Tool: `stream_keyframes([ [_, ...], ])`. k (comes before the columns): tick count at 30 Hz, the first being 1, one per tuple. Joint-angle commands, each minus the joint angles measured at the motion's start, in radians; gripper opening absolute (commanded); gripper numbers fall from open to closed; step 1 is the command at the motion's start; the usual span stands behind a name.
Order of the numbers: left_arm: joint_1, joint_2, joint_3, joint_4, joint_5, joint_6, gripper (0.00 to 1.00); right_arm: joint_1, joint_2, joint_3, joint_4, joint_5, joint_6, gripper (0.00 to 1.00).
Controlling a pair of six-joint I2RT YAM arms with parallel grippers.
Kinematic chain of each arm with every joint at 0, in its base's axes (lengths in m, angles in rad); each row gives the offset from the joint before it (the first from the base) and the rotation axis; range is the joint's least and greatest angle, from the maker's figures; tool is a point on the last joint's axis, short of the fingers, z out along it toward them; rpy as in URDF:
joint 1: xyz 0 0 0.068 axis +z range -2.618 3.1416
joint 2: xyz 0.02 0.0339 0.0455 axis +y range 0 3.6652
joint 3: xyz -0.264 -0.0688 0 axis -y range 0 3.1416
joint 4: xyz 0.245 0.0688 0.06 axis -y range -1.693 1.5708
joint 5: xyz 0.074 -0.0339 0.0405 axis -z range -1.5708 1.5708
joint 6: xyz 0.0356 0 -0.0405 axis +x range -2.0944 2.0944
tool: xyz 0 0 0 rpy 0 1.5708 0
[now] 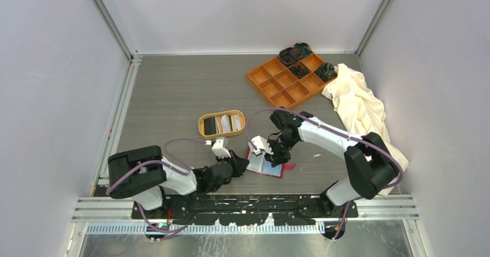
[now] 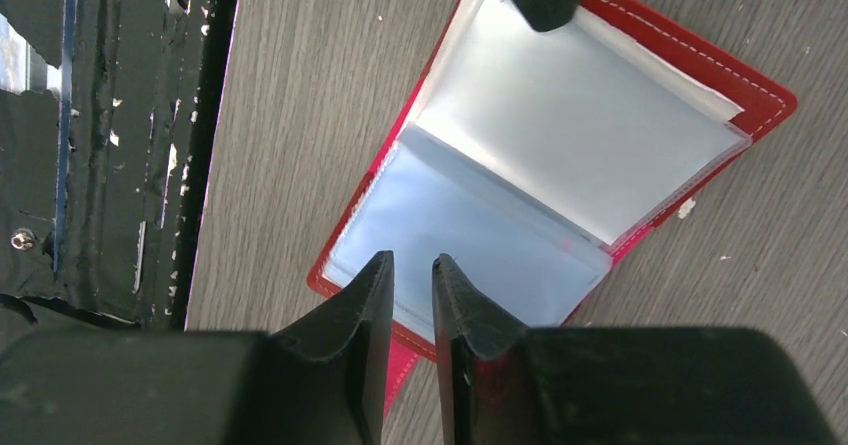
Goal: Put the credit cards into the card holder
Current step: Open the card holder at the center of the board, then pick up the credit card from the storage box.
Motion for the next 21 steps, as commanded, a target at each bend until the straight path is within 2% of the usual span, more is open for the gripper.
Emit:
stream_keyframes([
  [1, -0.108, 0.019, 0.073, -0.077, -0.424, -0.154, 0.0, -0.004, -0.033, 0.032, -0.01, -0.01, -0.018, 0.27],
  [2, -0.124, 0.037, 0.091, -0.097, -0.474, -0.195, 0.0, -0.004, -0.032, 0.031, -0.01, -0.009, -0.017, 0.27],
  [6, -0.138, 0.061, 0.116, -0.145, -0.528, -0.28, 0.0, -0.004, -0.026, 0.028, -0.017, -0.011, -0.03, 0.28],
  [13, -0.138, 0.06, 0.181, -0.299, -0.522, -0.353, 0.0, -0.002, -0.001, 0.02, -0.046, -0.027, -0.081, 0.31],
  [16, -0.138, 0.074, 0.163, -0.219, -0.493, -0.333, 0.03, -0.002, 0.017, 0.024, -0.034, 0.011, -0.061, 0.31],
  [21, -0.14, 0.082, 0.116, -0.081, -0.422, -0.262, 0.21, -0.001, 0.027, 0.026, -0.003, 0.056, -0.024, 0.32],
])
